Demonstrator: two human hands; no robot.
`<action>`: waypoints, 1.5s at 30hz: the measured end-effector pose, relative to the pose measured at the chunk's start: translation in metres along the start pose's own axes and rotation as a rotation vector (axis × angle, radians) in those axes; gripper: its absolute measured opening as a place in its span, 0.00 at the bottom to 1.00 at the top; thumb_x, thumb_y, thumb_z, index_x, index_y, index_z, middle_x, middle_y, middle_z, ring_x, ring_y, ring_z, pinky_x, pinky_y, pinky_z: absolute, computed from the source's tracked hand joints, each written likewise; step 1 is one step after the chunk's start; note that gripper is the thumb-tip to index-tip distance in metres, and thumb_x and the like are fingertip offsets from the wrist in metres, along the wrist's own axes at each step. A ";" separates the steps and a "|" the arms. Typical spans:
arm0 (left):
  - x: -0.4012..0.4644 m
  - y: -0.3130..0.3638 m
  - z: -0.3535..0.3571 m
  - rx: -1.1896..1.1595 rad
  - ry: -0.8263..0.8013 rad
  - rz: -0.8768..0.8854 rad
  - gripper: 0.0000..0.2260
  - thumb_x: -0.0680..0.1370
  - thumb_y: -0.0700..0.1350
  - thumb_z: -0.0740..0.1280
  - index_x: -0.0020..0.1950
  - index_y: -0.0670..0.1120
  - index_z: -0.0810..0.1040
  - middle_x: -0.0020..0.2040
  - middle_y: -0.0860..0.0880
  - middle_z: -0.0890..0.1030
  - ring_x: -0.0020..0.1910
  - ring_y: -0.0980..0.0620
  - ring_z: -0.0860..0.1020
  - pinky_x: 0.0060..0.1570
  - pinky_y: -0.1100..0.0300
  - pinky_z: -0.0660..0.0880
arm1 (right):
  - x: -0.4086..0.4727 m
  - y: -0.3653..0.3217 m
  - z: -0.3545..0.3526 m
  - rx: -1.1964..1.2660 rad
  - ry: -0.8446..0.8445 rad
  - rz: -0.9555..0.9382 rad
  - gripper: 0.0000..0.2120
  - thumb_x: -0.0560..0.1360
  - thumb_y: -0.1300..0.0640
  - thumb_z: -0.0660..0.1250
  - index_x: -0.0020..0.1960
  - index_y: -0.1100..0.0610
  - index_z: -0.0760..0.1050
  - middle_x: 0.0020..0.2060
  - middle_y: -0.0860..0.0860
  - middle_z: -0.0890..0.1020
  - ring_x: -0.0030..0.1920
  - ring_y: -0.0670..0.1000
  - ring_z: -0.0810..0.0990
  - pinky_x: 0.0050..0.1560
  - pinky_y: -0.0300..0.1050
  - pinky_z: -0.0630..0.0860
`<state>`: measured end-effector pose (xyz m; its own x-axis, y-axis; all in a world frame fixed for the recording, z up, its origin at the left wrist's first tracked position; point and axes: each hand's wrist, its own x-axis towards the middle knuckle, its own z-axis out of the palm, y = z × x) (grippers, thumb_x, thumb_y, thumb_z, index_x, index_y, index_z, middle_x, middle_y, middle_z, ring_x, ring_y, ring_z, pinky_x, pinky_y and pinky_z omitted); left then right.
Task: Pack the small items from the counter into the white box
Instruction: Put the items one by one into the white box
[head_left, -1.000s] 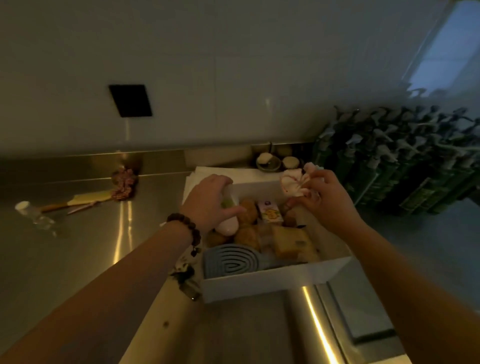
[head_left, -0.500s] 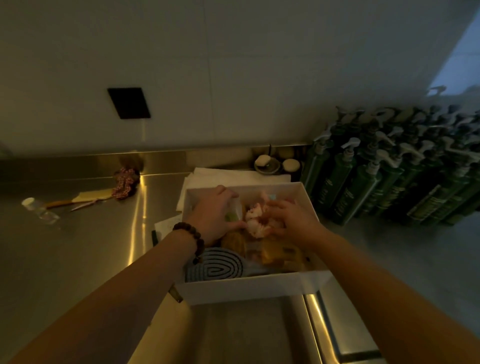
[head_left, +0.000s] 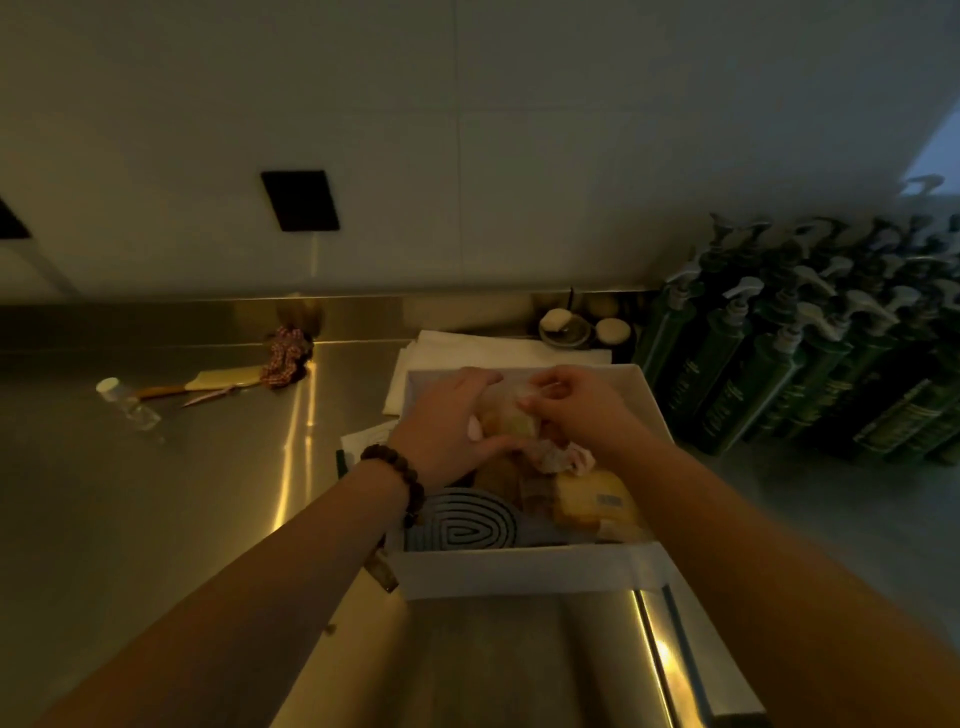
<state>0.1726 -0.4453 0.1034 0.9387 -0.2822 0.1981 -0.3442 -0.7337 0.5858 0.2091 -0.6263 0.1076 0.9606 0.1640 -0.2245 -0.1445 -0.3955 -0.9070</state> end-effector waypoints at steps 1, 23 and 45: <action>-0.004 -0.007 -0.005 0.051 0.033 -0.005 0.32 0.70 0.60 0.69 0.69 0.47 0.67 0.66 0.49 0.71 0.64 0.52 0.67 0.62 0.61 0.63 | 0.003 -0.001 0.000 -0.003 0.031 0.013 0.12 0.72 0.54 0.72 0.54 0.52 0.75 0.47 0.52 0.80 0.44 0.49 0.82 0.39 0.43 0.81; -0.067 -0.108 -0.041 0.208 0.172 -0.305 0.26 0.78 0.58 0.58 0.71 0.46 0.64 0.70 0.47 0.68 0.68 0.49 0.65 0.63 0.60 0.59 | 0.063 0.000 0.095 -0.251 -0.002 0.143 0.05 0.73 0.52 0.70 0.40 0.49 0.75 0.38 0.50 0.82 0.39 0.49 0.82 0.45 0.48 0.81; -0.088 -0.108 -0.064 0.258 0.216 -0.441 0.28 0.78 0.60 0.55 0.74 0.49 0.58 0.73 0.48 0.63 0.71 0.48 0.62 0.70 0.52 0.59 | 0.023 -0.032 0.130 -0.348 -0.028 -0.321 0.23 0.80 0.44 0.53 0.71 0.54 0.66 0.71 0.51 0.68 0.67 0.45 0.65 0.66 0.42 0.56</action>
<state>0.1287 -0.3019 0.0731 0.9683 0.1996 0.1500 0.1145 -0.8888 0.4438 0.2050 -0.4926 0.0850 0.9362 0.3498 0.0338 0.2515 -0.5998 -0.7596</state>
